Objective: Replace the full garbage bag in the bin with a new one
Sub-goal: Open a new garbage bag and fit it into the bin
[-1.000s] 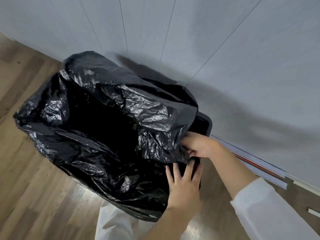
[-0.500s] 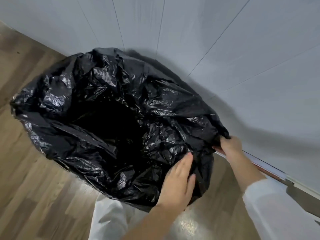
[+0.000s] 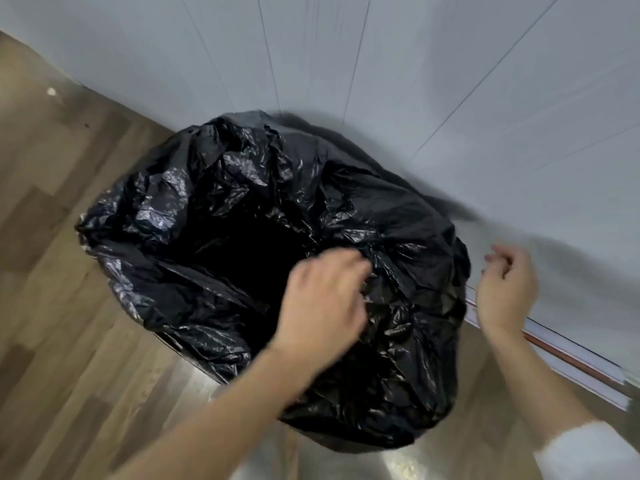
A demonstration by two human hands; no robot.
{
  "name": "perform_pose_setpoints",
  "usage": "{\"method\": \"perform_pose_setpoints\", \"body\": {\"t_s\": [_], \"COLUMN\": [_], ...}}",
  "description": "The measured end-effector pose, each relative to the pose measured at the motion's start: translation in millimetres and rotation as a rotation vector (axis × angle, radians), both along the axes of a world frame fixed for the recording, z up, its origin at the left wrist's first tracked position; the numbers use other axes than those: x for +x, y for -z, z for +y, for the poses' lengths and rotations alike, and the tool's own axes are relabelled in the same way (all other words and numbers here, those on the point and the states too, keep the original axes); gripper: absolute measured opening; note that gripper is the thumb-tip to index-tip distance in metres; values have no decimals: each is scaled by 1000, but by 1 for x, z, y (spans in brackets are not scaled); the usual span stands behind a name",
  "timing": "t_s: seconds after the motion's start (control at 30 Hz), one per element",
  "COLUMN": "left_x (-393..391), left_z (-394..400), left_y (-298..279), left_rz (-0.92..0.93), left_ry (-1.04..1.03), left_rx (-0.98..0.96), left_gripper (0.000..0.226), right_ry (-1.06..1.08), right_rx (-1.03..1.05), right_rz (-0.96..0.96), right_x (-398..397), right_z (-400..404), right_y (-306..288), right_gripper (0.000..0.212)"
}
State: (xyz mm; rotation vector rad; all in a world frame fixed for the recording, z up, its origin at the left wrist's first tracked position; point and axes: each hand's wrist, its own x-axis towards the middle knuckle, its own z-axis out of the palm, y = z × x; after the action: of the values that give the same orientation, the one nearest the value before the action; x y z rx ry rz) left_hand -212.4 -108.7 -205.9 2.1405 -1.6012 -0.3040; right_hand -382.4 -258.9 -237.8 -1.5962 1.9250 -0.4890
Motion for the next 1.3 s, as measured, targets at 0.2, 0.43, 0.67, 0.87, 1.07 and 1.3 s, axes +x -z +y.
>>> {"method": "perform_pose_setpoints", "body": {"t_s": [0.2, 0.43, 0.67, 0.87, 1.07, 1.3], "left_x": [183, 259, 267, 220, 216, 180], "left_z": [-32, -50, -35, 29, 153, 161], "left_y": [12, 60, 64, 19, 65, 64], "left_rz": [-205, 454, 834, -4, -152, 581], "left_ry": [-57, -143, -396, 505, 382, -658], "left_rx": [370, 350, 444, 56, 160, 171], "left_gripper": [88, 98, 63, 43, 74, 65], "right_ry": [-733, -376, -64, -611, -905, -470], "right_rx": [-9, 164, 196, -54, 32, -171], "right_rz": [518, 375, 393, 377, 714, 470], "right_x": [66, 69, 75, 114, 57, 18], "right_z": [25, -12, -7, 117, 233, 259], "right_y": [-3, 5, -1, -31, 7, 26], "right_gripper": [60, 71, 62, 52, 77, 93]}}
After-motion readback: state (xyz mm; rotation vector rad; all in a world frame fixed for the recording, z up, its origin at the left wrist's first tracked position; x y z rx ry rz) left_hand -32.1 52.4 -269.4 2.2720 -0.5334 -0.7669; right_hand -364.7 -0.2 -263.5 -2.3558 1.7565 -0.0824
